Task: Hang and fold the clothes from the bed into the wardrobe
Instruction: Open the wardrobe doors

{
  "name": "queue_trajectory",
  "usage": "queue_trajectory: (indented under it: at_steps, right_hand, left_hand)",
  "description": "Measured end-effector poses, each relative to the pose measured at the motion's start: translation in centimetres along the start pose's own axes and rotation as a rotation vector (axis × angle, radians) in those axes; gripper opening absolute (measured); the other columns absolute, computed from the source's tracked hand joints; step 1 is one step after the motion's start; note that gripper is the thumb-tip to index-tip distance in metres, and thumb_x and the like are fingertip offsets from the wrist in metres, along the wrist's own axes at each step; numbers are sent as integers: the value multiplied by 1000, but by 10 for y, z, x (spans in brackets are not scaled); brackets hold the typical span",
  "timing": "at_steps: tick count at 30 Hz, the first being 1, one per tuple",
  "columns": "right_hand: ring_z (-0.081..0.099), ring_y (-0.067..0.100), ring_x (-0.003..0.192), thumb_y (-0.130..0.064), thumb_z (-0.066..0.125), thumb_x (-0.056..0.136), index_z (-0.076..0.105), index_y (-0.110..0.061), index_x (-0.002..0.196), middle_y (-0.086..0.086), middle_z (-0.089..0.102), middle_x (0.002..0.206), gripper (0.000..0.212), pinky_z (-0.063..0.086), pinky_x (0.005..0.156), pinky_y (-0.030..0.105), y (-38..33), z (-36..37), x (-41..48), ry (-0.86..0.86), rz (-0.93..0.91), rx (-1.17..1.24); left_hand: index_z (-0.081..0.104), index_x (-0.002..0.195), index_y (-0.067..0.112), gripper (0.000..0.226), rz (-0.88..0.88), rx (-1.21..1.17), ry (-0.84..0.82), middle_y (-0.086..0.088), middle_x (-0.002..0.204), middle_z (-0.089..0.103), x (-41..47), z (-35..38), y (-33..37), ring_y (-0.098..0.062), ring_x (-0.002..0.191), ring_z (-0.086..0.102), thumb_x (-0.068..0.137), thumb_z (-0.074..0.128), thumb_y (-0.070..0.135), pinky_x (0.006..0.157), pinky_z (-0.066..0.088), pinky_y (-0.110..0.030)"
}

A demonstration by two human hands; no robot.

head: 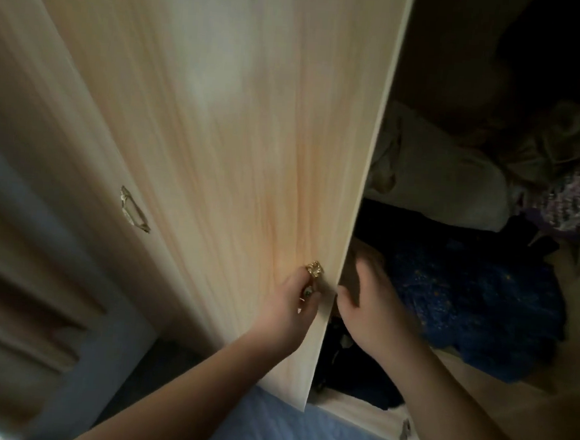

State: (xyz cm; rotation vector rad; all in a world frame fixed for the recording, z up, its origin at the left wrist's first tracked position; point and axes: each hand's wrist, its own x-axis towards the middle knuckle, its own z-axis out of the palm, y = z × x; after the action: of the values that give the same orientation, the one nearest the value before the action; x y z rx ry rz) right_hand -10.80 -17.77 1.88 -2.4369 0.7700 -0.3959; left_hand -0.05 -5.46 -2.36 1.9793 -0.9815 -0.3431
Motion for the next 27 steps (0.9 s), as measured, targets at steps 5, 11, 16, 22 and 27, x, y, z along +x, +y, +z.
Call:
queue_trajectory:
  at_steps: [5, 11, 16, 22, 27]
  right_hand:
    - [56, -8, 86, -26, 59, 94, 48, -20, 122, -12, 58, 104, 31, 43, 69, 10, -51, 5, -40, 29, -10, 312]
    - [62, 0, 95, -24, 59, 94, 47, -23, 116, -8, 63, 104, 25, 51, 76, 15, -96, 34, -110, 93, -31, 326]
    - [60, 11, 117, -30, 56, 95, 39, -24, 136, -4, 60, 126, 45, 56, 93, 38, -160, 82, -177, 112, -41, 303]
    - [55, 11, 128, -29, 54, 96, 23, -27, 150, -2, 52, 143, 62, 53, 99, 35, -265, 150, -237, 49, -100, 252]
    - [51, 19, 132, -30, 56, 97, 18, -32, 151, -2, 45, 147, 66, 53, 100, 40, -344, 199, -246, -30, -155, 158]
  left_hand:
    - [54, 107, 30, 7, 33, 24, -83, 16, 100, 61, -36, -24, -7, -2, 94, 62, 100, 53, 31, 88, 54, -29]
    - [57, 104, 29, 6, 110, 10, -92, 15, 95, 60, -103, -62, -24, -3, 91, 59, 100, 54, 25, 83, 51, -23]
    - [56, 101, 30, 4, 108, 1, -85, 13, 92, 61, -178, -119, -50, -2, 88, 59, 101, 53, 27, 78, 49, -20]
    - [48, 95, 46, 26, 18, 83, -31, 18, 91, 61, -258, -217, -95, 10, 87, 58, 97, 50, 20, 71, 42, -7]
    - [45, 124, 38, 43, -56, 143, -65, 15, 112, 64, -288, -294, -125, -5, 98, 64, 86, 65, 37, 89, 53, -25]
